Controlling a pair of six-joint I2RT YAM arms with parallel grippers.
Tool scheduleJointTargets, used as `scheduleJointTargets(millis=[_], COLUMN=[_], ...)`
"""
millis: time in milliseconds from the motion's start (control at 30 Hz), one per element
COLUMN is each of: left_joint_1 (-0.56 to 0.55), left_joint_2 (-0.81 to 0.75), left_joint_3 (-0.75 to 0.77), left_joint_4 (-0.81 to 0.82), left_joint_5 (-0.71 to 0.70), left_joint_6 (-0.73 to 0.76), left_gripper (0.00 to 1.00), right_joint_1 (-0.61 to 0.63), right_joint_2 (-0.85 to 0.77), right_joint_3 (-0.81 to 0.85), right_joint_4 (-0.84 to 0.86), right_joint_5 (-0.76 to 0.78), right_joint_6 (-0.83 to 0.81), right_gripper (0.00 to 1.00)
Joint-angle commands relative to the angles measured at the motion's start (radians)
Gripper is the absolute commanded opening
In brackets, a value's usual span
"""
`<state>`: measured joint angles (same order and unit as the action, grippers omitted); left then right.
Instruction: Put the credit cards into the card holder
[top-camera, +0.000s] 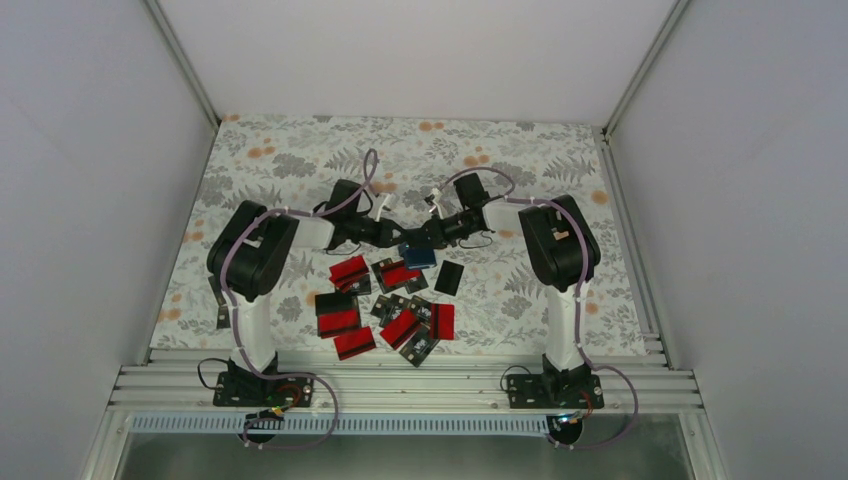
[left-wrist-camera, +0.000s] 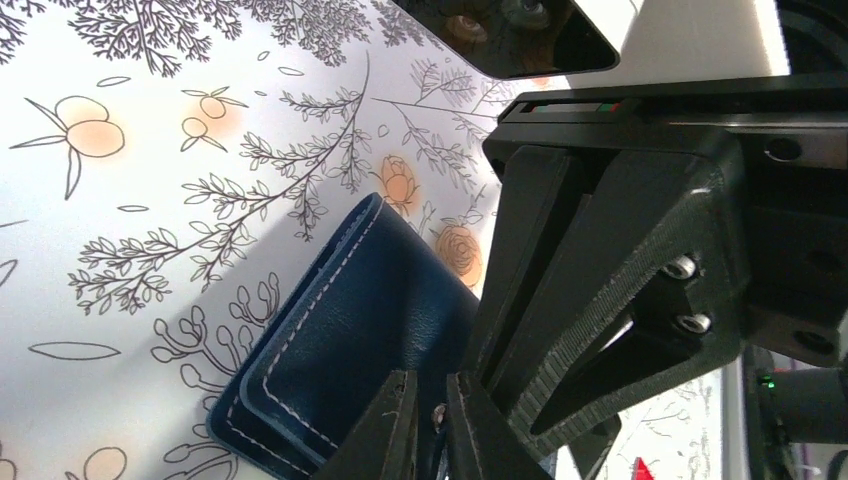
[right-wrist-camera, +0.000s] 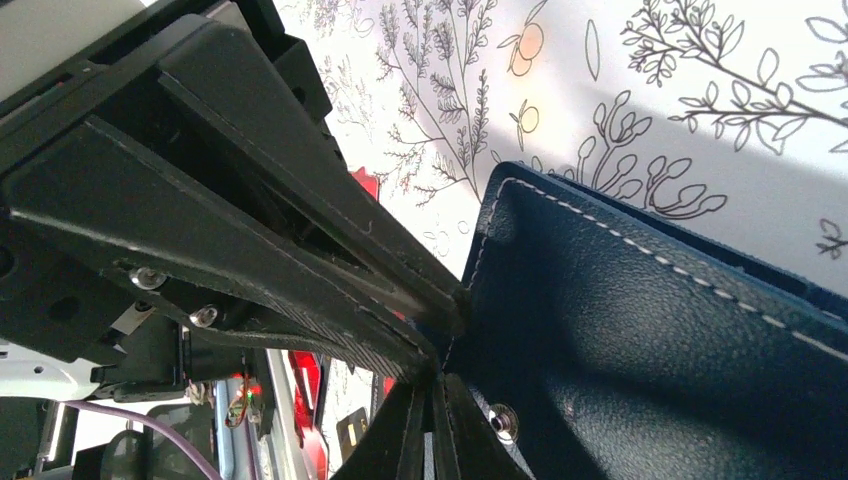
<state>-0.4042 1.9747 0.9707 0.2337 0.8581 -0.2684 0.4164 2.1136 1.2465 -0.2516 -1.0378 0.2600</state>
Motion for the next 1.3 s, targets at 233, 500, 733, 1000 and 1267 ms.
scheduleJointTargets(millis=[233, 500, 733, 1000, 1267], left_joint_1=[-0.020, -0.045, -0.075, -0.091, -0.090], left_joint_2=[-0.009, 0.003, 0.056, 0.079, 0.073], left_joint_3=[0.067, 0.109, 0.149, 0.138, 0.116], left_joint_4=[-0.039, -0.116, -0.175, -0.215, -0.206], left_joint_5=[-0.139, -0.203, -0.200, -0.271, -0.286], left_joint_6=[-0.034, -0.001, 0.038, 0.047, 0.046], left_gripper=[0.20, 0.26, 0.23, 0.12, 0.09], right_joint_1=[0.008, 0.008, 0.009, 0.008, 0.007], right_joint_2=[-0.038, -0.042, -0.048, -0.067, -0.099], right_joint_3=[-0.009, 0.003, 0.012, 0.015, 0.022], right_joint_4=[-0.015, -0.035, -0.045, -0.069, -0.098], right_joint_5=[0.039, 0.057, 0.074, 0.121, 0.185], right_joint_6=[0.005, 0.021, 0.038, 0.067, 0.107], right_gripper=[0.04, 0.04, 0.04, 0.04, 0.04])
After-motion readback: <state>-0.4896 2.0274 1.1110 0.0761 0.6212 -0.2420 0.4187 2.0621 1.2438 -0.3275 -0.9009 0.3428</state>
